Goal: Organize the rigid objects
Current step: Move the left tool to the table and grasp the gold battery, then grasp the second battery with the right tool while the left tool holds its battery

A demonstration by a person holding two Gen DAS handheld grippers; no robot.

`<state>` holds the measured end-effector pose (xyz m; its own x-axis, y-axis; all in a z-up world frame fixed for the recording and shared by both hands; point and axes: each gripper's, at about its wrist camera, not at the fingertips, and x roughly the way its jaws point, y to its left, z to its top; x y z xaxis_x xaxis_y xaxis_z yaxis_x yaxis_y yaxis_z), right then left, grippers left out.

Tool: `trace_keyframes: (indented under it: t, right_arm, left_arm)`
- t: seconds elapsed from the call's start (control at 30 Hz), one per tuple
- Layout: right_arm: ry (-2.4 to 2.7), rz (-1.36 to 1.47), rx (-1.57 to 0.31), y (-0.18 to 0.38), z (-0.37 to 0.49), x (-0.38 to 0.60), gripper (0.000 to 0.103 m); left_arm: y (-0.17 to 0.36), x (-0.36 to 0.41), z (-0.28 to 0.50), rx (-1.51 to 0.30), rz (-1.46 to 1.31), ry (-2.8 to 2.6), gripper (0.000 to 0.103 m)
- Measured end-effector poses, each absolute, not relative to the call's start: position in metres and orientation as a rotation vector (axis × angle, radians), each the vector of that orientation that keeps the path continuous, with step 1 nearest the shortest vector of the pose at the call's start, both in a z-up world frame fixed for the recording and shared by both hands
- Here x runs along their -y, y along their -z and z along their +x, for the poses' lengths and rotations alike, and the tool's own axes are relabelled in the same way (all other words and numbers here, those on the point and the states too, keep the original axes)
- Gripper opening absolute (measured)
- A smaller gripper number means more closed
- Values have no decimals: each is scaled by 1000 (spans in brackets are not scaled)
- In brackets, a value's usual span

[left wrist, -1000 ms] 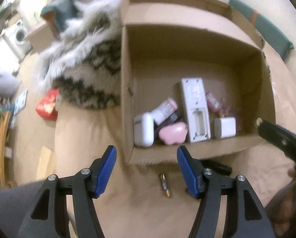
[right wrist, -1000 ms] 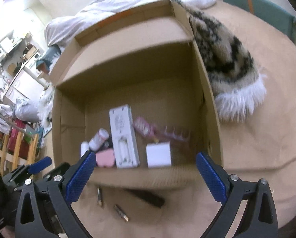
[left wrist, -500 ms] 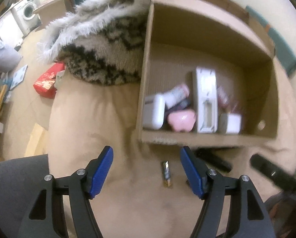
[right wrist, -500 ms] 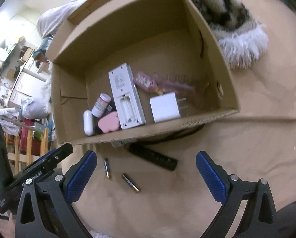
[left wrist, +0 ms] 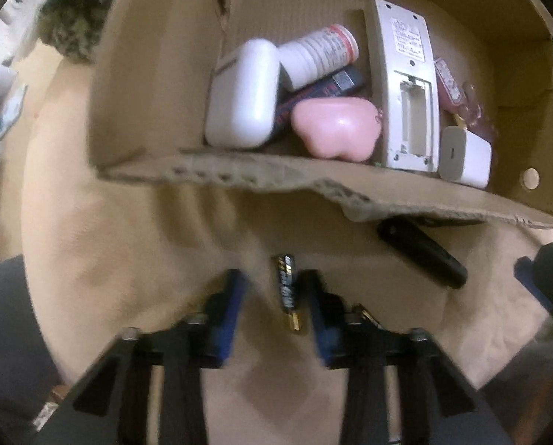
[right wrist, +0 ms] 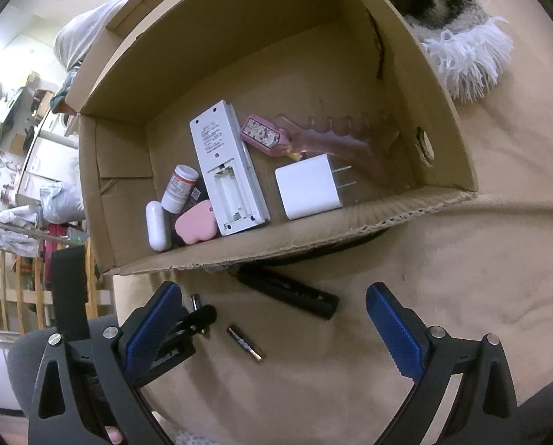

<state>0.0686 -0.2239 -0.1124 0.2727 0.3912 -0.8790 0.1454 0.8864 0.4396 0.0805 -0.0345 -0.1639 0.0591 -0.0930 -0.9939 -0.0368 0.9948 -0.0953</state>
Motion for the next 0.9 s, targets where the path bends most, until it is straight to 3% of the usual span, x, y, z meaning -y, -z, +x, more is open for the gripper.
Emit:
trace_keyframes:
  t: [0.17, 0.33, 0.4, 0.47, 0.77, 0.83, 0.9]
  right_arm:
    - [-188, 491, -1319, 119, 70, 222, 102]
    - [-252, 429, -1376, 130, 70, 202, 80]
    - [-285, 331, -1394, 133, 67, 186, 61]
    - [-321, 240, -1417, 138, 64, 168, 53]
    - [-385, -46, -1473, 165, 48, 114, 51]
    - [-377, -156, -1432, 164, 45, 104, 17]
    - [-389, -148, -1418, 161, 46, 102, 11]
  left_arm:
    - [153, 24, 81, -1492, -114, 33, 9]
    - [151, 10, 77, -1496, -154, -1, 9]
    - [149, 4, 76, -1488, -152, -24, 9]
    - [147, -1, 77, -1479, -154, -45, 9]
    - [145, -11, 80, -1477, -156, -58, 9]
    - [146, -6, 79, -1476, -156, -58, 9]
    - [145, -5, 77, -1474, -156, -54, 9]
